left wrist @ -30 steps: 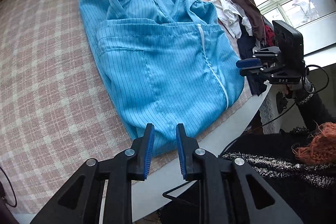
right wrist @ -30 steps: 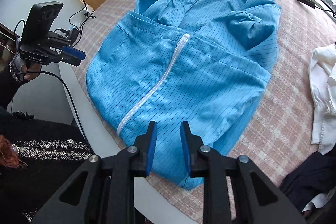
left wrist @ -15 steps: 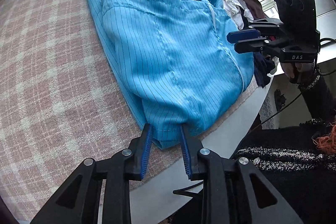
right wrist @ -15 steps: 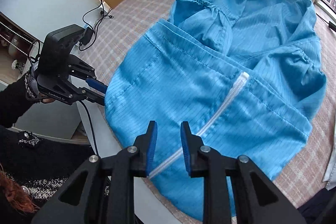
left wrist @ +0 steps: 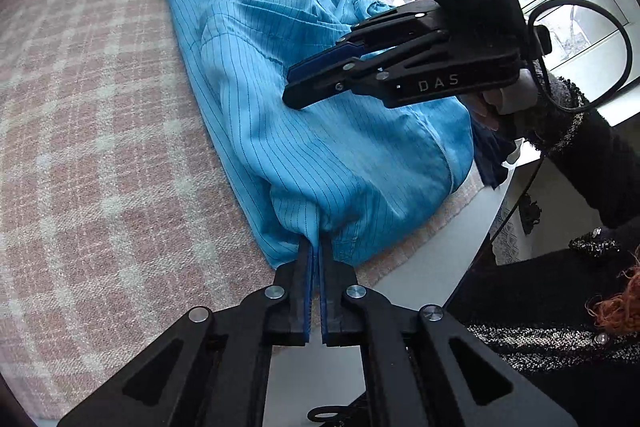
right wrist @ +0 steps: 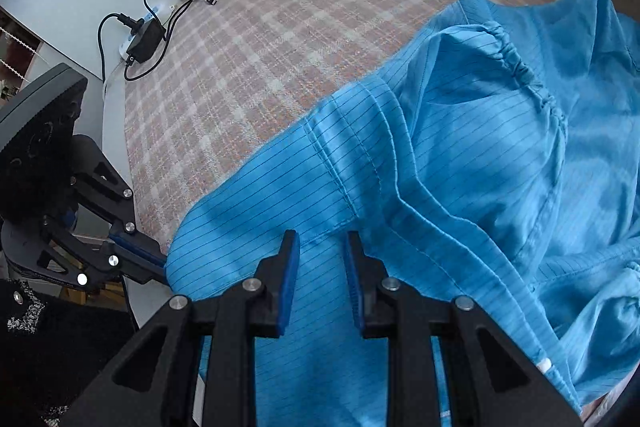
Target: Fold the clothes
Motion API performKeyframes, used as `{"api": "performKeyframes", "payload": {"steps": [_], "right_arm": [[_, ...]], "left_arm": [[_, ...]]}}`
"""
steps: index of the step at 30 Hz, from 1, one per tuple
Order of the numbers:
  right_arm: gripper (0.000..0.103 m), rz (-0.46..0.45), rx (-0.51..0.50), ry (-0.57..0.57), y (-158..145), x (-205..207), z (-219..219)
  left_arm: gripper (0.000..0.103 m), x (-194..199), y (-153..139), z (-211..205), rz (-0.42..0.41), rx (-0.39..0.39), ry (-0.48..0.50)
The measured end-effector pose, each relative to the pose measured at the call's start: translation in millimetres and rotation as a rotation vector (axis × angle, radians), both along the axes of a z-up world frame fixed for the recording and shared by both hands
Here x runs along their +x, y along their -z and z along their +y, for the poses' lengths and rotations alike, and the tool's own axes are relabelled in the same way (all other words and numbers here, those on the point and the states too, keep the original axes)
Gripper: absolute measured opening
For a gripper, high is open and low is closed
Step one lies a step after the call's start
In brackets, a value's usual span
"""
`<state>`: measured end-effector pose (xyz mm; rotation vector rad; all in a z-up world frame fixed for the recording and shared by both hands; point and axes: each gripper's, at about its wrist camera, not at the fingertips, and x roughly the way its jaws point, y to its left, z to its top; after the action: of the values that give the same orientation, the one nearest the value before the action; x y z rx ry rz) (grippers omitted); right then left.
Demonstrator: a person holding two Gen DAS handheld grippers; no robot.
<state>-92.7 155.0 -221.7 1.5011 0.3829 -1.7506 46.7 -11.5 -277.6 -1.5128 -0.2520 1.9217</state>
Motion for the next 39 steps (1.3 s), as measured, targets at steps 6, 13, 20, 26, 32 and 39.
{"api": "performKeyframes", "payload": {"steps": [6, 13, 20, 26, 32, 39], "right_arm": [[0.023, 0.001, -0.026, 0.073, 6, -1, 12], [0.031, -0.001, -0.048, 0.259, -8, 26, 84], [0.036, -0.032, -0.064, 0.434, -2, 47, 147], [0.036, -0.058, -0.139, 0.453, -15, 42, 160], [0.049, 0.159, -0.216, 0.473, -135, 10, 217], [0.057, 0.336, -0.12, 0.511, -147, -103, 256]], "left_arm": [[0.003, 11, 20, -5, -0.066, -0.029, -0.039], [0.003, -5, -42, -21, 0.049, -0.048, -0.041], [0.006, -82, -10, 22, 0.025, -0.075, -0.035], [0.002, -108, 3, 22, -0.106, -0.084, -0.021], [0.04, -166, -122, -8, 0.141, -0.054, -0.045], [0.056, -282, -138, 21, 0.216, -0.091, -0.048]]}}
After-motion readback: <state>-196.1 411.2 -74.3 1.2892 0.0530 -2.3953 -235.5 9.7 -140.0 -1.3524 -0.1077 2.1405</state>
